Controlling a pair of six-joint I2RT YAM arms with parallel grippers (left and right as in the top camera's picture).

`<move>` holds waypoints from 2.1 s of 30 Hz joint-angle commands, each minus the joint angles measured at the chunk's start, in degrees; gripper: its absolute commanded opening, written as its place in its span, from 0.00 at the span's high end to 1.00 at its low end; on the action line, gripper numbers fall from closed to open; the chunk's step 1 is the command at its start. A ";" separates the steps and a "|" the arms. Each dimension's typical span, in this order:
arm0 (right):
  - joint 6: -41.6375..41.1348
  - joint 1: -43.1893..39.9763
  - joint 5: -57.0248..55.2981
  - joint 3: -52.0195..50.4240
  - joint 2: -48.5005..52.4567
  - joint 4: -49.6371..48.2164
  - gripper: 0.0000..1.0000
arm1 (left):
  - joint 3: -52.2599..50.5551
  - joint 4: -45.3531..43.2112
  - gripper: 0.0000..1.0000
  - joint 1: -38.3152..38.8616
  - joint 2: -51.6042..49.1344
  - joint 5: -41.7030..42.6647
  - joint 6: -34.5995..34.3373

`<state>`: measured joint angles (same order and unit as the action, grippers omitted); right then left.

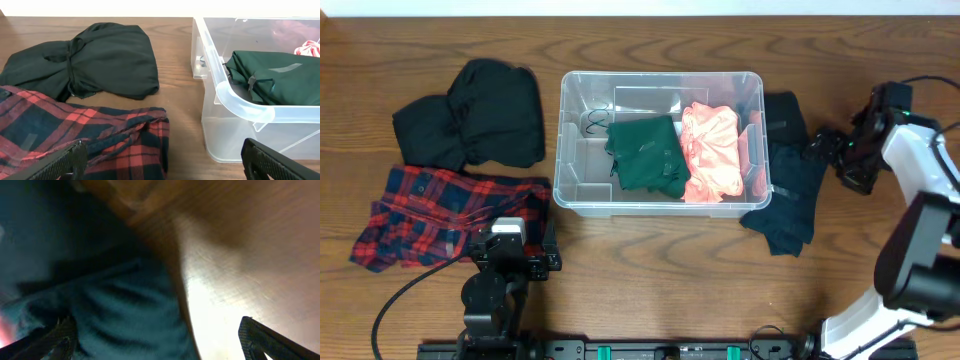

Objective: Pack container
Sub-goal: 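Grasp the black garment right of the bin with the right gripper, then place the black garment into the bin's left side and release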

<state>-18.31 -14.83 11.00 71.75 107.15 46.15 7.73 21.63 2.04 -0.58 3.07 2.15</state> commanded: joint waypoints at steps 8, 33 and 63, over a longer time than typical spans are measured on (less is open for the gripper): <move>16.28 -0.15 14.08 -2.80 5.60 -1.97 0.20 | -1.20 0.17 0.02 0.13 0.35 0.59 0.17; 26.38 -3.87 29.33 -15.43 5.57 -7.54 0.63 | -1.20 0.17 0.02 0.13 0.35 0.59 0.17; -13.64 31.65 21.94 -12.17 -43.93 -29.88 0.92 | -1.20 0.17 0.02 0.13 0.35 0.59 0.17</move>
<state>-24.73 11.40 37.67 59.11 59.61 19.81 7.73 21.65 2.04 -0.58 3.07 2.15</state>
